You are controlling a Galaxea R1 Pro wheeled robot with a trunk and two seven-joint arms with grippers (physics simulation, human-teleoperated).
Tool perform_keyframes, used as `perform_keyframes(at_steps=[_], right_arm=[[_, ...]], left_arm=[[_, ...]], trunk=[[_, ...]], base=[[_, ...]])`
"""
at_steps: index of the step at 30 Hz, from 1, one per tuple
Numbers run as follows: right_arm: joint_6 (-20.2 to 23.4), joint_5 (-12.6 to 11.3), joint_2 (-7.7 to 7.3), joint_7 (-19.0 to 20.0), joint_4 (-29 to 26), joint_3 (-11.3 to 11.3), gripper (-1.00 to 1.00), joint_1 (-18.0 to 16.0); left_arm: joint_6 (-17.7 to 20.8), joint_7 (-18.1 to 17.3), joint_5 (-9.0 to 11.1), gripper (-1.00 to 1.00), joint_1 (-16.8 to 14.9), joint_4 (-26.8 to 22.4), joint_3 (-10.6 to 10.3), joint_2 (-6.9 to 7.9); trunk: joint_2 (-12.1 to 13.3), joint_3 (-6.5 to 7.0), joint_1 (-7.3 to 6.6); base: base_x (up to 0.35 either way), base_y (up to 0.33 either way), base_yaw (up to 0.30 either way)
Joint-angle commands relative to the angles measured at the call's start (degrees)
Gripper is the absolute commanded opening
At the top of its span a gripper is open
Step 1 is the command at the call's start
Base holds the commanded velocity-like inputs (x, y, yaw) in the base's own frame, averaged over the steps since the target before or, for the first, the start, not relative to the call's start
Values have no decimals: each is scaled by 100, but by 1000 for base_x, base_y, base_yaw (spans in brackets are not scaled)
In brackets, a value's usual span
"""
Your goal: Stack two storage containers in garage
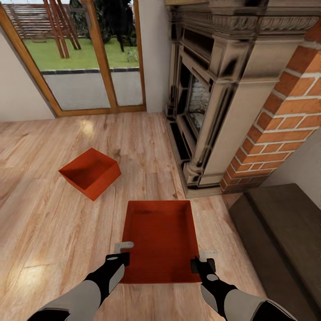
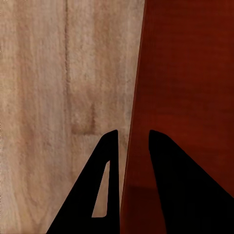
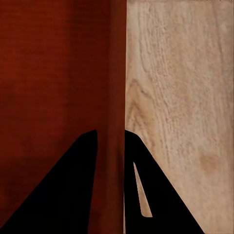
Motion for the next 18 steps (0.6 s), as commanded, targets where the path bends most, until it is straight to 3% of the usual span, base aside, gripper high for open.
perform_keyframes(at_steps=[1, 18], right_arm=[[-18, -31, 6, -9, -4, -138, -100, -5], [-18, -31, 6, -6, -4, -138, -100, -5]], left_arm=[[35, 48, -19, -100, 4, -8, 28, -4], [35, 48, -16, -100, 4, -8, 28, -4]], trunk=[[40, 15, -23], [722, 321, -396]], base=[[0, 0, 0], [0, 0, 0]])
